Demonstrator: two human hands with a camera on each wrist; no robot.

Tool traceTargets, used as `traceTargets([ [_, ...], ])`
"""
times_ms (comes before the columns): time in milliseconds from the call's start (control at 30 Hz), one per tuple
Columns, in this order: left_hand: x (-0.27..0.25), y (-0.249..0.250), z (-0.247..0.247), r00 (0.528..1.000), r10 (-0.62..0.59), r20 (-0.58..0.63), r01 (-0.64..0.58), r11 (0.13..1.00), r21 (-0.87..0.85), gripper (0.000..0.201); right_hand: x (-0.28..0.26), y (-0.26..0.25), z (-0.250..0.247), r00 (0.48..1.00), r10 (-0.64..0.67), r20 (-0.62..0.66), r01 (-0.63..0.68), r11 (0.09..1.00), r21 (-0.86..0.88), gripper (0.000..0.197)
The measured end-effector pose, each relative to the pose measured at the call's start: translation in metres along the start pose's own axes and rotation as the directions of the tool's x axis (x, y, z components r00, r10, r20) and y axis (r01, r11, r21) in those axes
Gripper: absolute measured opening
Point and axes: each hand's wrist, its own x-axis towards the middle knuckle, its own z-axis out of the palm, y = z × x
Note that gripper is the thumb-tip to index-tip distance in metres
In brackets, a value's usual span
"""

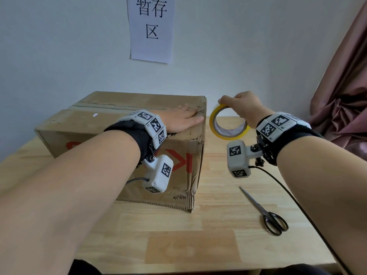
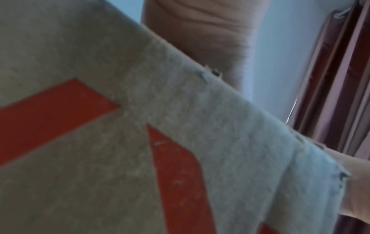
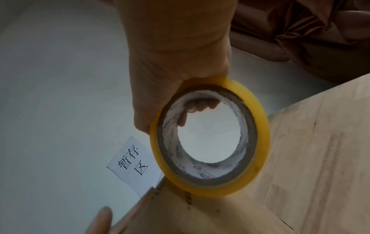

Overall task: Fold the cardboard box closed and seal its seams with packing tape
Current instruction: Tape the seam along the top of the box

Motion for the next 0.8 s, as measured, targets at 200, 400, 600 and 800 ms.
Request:
traceTargets([
  [200, -0.001, -0.001, -0.001, 1.000, 0.010, 0.020, -0.010, 1.000, 0.000, 0.071, -0.001, 0.019, 0.010, 0.997, 0.075, 0.027, -0.078, 0.990, 0.116, 0.041],
  [400, -0.002, 0.000, 0.000, 1.000, -0.007, -0.009, 0.007, 1.000, 0.008, 0.070, -0.001, 0.011, 0.006, 0.996, 0.083, 0.008, -0.084, 0.991, 0.106, 0.032],
  [600, -0.003, 0.004, -0.001, 1.000, -0.018, -0.026, 0.017, 0.999, -0.038, 0.067, 0.001, -0.018, -0.008, 0.998, 0.031, -0.051, -0.033, 0.999, -0.033, 0.037],
  [800, -0.005, 0.003, -0.001, 1.000, -0.013, 0.003, 0.013, 1.000, -0.017, 0.069, -0.003, 0.014, 0.007, 0.991, 0.128, 0.032, -0.130, 0.989, 0.076, 0.035],
])
